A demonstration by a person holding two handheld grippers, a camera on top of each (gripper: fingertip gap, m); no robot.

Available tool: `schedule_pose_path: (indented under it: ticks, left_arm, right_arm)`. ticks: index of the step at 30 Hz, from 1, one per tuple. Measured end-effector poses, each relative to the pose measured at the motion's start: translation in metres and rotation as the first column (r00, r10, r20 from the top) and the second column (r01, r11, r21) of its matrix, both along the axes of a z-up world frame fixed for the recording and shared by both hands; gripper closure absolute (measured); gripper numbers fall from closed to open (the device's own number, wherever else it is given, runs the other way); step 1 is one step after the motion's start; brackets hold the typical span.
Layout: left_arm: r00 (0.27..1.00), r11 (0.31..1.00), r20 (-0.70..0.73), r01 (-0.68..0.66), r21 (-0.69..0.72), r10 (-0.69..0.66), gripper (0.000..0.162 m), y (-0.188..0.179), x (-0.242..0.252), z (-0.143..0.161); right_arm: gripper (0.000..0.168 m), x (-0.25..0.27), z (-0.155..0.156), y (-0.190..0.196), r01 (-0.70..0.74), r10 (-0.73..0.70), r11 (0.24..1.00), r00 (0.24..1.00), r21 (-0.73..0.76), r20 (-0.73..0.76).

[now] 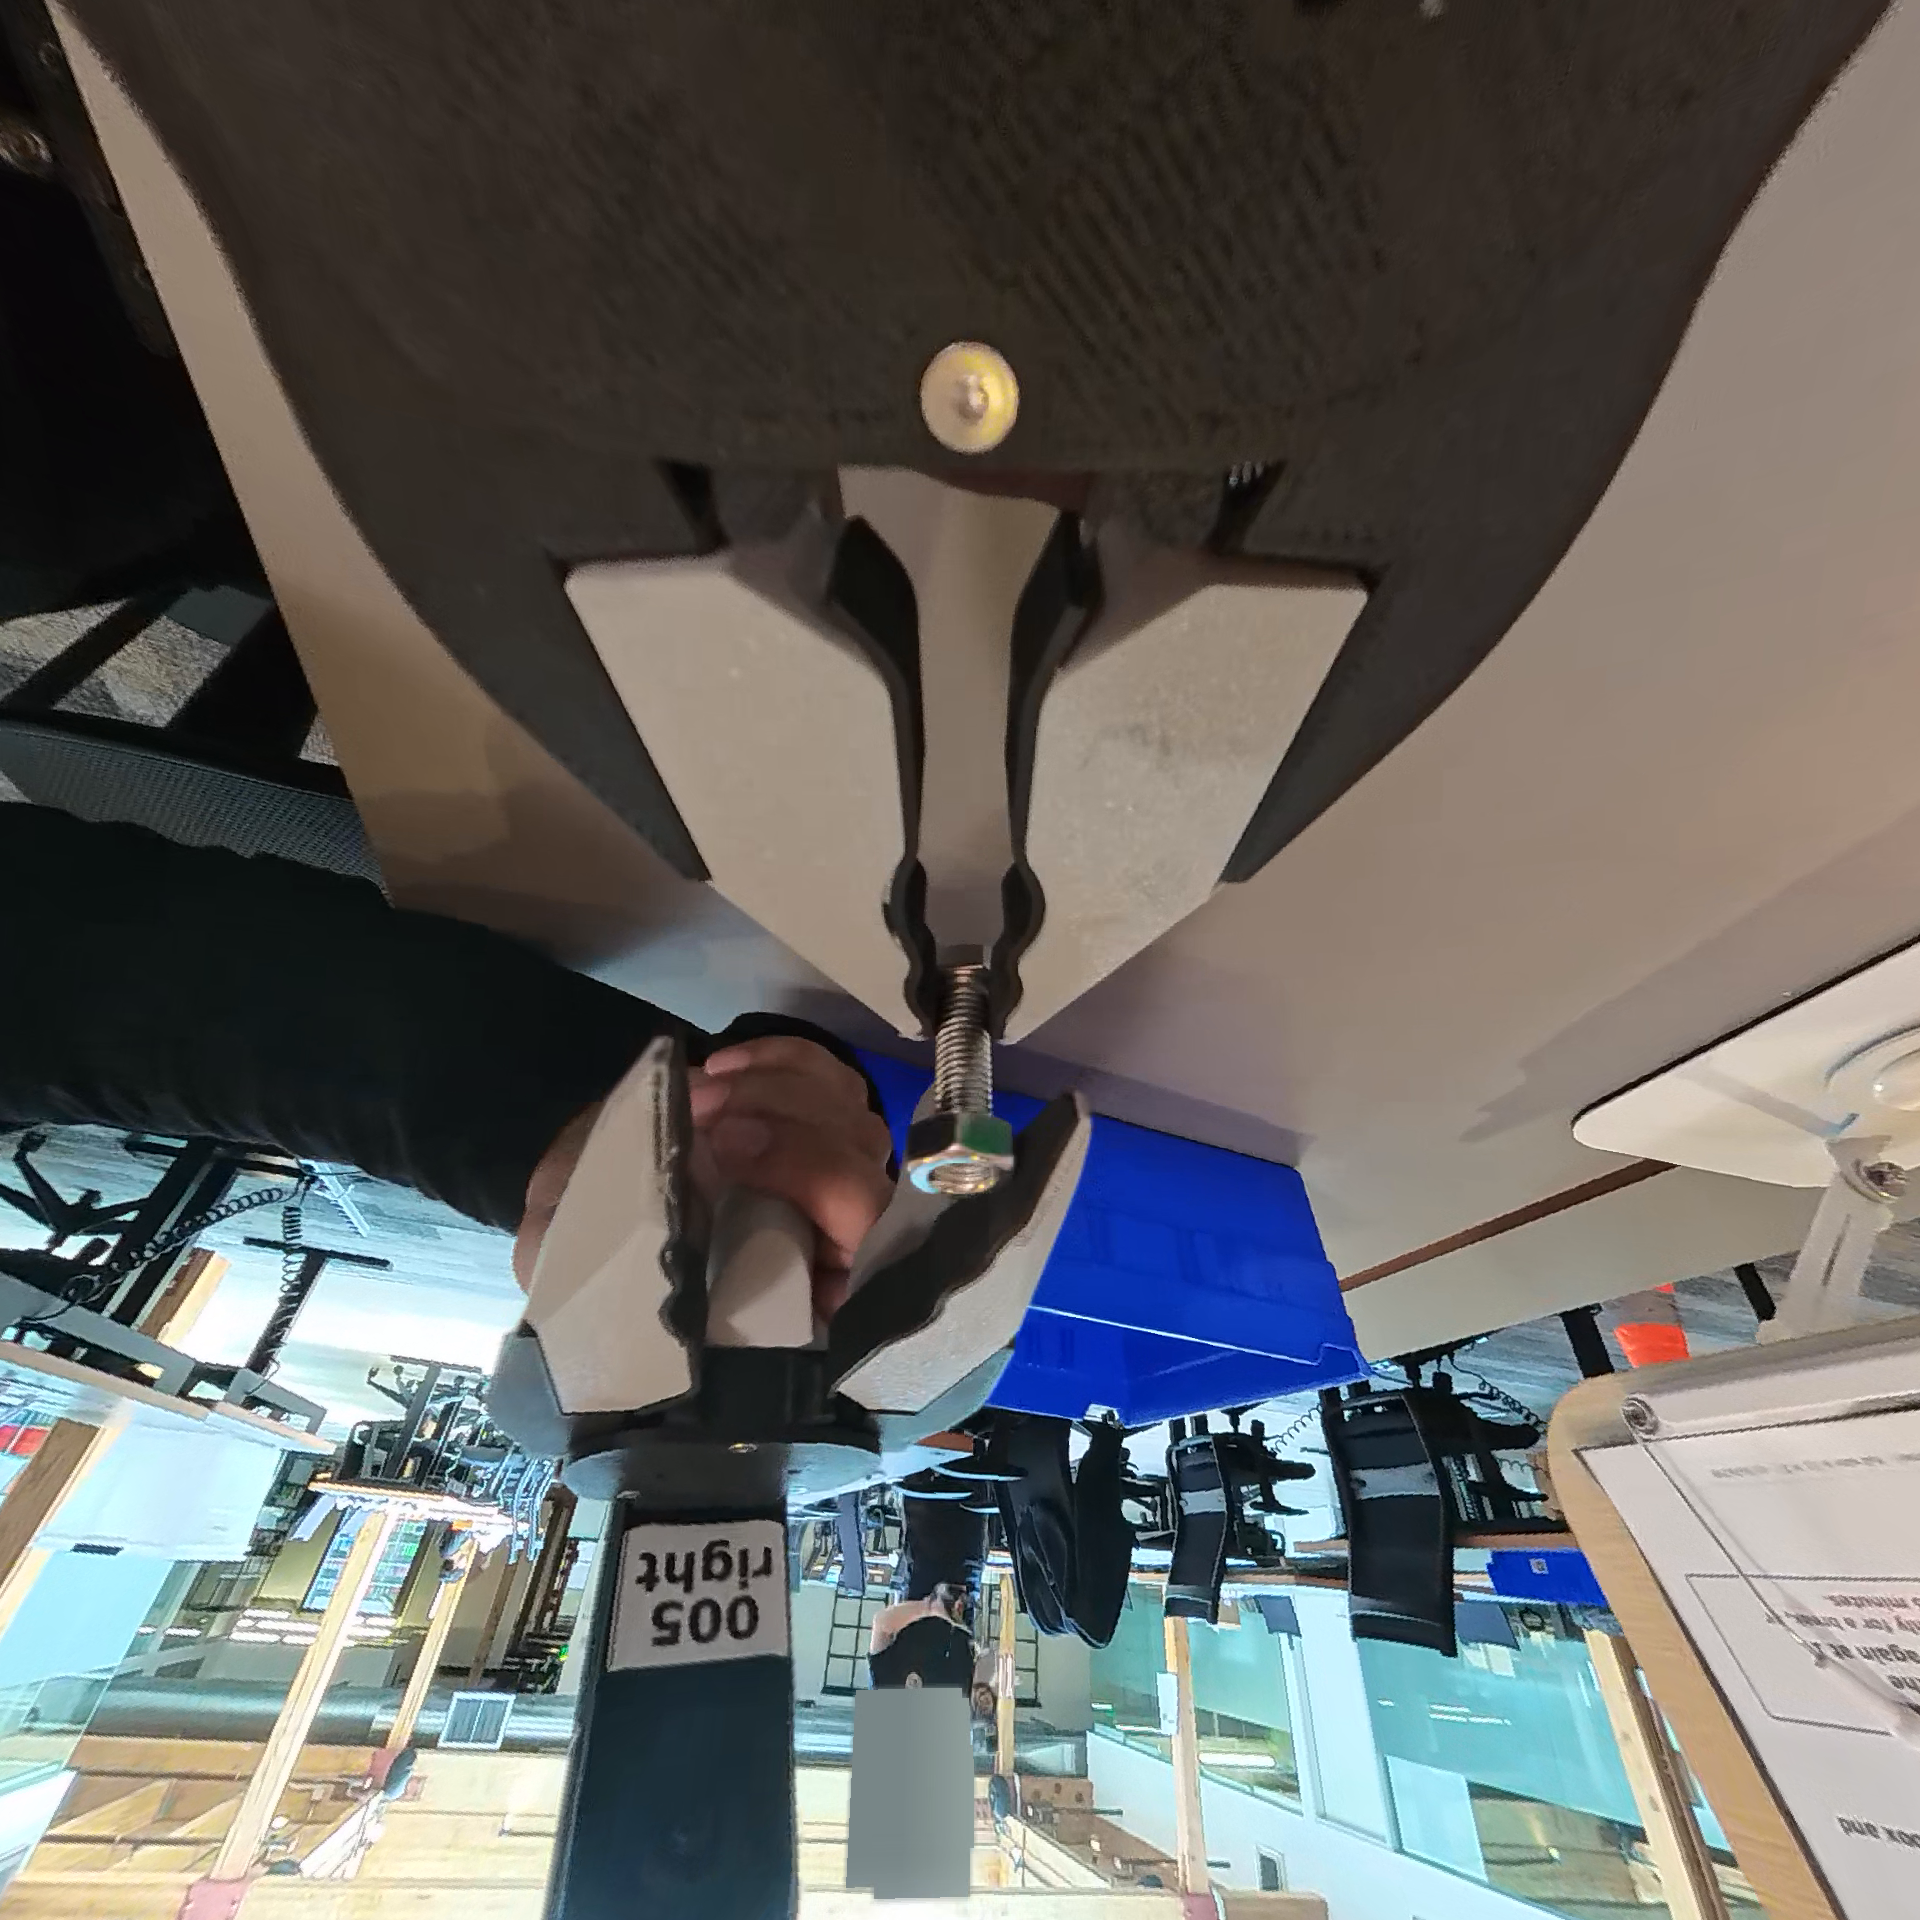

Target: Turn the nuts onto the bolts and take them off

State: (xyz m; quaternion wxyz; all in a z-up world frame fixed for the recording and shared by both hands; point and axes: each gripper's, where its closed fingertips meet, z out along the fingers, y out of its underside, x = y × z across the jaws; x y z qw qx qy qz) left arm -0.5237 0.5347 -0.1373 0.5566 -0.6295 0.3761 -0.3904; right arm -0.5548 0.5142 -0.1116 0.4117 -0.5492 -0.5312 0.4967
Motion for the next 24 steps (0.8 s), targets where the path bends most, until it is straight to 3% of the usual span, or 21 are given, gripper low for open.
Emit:
schedule_pose_path:
  ticks: [14, 24]
  left_arm:
    - [1.0, 1.0, -0.012, 0.024, -0.006, -0.024, 0.156, -0.003, 0.005, -0.005]
    - [1.0, 1.0, -0.007, -0.012, -0.014, 0.012, 0.156, 0.004, 0.0, -0.005]
  right_arm:
    - [0.112, 0.003, 0.003, 0.008, 0.04, -0.041, 0.999, 0.998, -0.021, -0.056]
    - [0.113, 0.0, -0.008, 0.004, 0.025, -0.025, 1.0, 1.0, -0.006, -0.019]
